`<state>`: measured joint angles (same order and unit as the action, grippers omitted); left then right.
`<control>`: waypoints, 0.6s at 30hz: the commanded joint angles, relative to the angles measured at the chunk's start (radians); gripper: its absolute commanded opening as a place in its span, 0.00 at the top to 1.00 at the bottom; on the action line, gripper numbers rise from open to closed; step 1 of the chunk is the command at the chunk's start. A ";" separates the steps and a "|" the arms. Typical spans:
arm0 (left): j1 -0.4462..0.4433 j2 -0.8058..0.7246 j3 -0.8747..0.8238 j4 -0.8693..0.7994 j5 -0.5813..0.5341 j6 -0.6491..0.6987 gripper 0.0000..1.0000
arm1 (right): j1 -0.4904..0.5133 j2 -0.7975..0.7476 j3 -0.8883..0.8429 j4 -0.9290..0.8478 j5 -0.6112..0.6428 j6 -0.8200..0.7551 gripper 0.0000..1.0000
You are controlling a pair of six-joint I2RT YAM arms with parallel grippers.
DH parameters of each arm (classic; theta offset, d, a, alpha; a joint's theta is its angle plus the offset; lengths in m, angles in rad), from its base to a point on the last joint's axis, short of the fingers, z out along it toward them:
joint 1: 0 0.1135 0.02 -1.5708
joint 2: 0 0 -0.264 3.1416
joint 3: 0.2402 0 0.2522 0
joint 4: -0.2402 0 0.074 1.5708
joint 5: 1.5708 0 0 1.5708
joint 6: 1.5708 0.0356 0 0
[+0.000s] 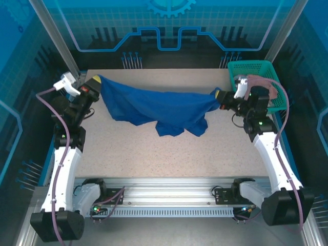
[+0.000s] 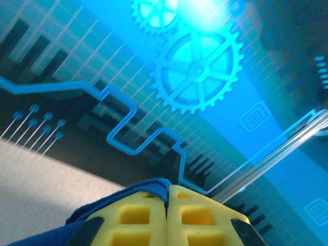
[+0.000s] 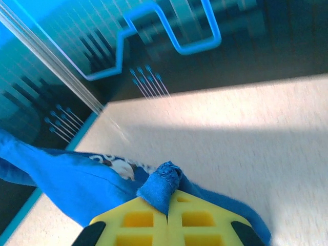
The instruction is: Fold the inside-out t-shirt
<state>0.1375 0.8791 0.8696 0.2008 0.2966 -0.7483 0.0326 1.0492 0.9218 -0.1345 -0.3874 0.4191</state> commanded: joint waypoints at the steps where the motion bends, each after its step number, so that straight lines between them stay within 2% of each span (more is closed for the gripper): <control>1: 0.011 -0.040 -0.081 -0.202 0.008 0.083 1.00 | 0.049 -0.046 -0.143 -0.180 0.099 0.022 1.00; 4: 0.014 -0.081 -0.134 -0.279 -0.004 0.111 1.00 | 0.114 -0.065 -0.279 -0.194 0.179 0.100 0.97; 8: 0.016 -0.098 -0.180 -0.293 0.044 0.103 1.00 | 0.154 -0.017 -0.401 -0.148 0.193 0.202 0.90; 18: 0.015 -0.098 -0.267 -0.287 0.104 0.079 1.00 | 0.187 0.140 -0.368 -0.243 0.246 0.171 0.70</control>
<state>0.1413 0.7944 0.6163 -0.0868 0.3645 -0.6743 0.2092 1.1660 0.5175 -0.3252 -0.1707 0.6003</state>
